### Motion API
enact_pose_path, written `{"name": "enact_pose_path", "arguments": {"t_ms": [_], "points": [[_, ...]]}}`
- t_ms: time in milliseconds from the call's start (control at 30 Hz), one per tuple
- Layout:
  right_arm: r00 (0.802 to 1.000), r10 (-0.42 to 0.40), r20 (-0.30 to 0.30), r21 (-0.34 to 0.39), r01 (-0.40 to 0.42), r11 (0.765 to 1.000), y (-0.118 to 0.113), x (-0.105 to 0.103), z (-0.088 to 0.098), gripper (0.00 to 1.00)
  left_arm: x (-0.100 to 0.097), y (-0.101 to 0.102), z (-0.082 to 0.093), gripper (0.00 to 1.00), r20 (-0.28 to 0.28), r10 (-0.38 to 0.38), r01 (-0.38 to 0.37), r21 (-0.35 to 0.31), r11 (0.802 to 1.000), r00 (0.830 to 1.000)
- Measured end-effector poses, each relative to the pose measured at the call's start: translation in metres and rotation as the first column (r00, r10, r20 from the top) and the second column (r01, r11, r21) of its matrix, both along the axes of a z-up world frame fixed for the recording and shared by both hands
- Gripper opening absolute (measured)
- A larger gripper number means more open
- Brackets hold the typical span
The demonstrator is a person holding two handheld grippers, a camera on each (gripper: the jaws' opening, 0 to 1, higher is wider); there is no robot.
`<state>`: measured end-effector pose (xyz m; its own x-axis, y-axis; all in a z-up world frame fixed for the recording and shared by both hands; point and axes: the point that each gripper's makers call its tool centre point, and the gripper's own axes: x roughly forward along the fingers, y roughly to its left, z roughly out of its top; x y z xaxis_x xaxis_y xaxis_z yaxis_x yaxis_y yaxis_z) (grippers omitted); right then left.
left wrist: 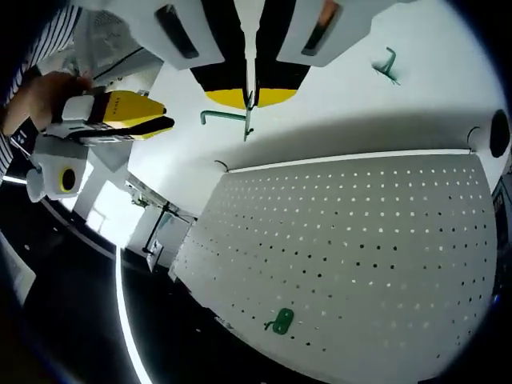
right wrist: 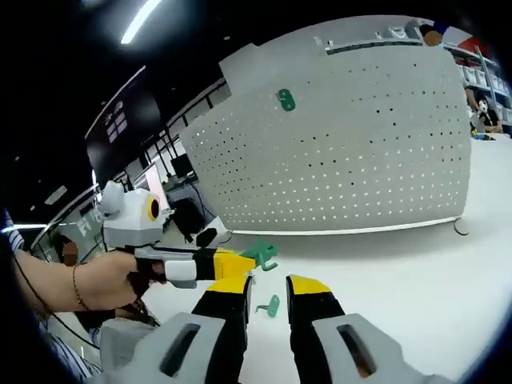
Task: Insert the hook assembly into the mounting plate slot until the hook locks in place.
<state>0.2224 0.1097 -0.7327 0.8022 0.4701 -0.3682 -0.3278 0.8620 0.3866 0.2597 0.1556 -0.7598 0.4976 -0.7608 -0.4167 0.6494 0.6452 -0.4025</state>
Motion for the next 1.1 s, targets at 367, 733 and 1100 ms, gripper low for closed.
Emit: {"name": "enact_pose_path", "arguments": {"t_ms": [367, 733, 1100], "points": [[0.996, -0.004, -0.086, 0.180, 0.019, 0.983, 0.022, 0.001, -0.003, 0.16, -0.027, 0.003, 0.006, 0.01, 0.045, -0.043, 0.046, -0.061, 0.997, 0.998], [0.983, -0.032, -0.180, 0.391, 0.101, 0.915, 0.027, 0.004, -0.002, 0.13, -0.036, -0.006, 0.017, 0.01, 0.079, -0.048, 0.059, -0.150, 0.987, 0.996], [0.972, -0.036, -0.233, 0.513, 0.154, 0.844, 0.035, 0.006, 0.001, 0.02, -0.032, 0.002, 0.024, 0.01, 0.094, -0.006, 0.027, -0.217, 0.976, 0.996]]}}
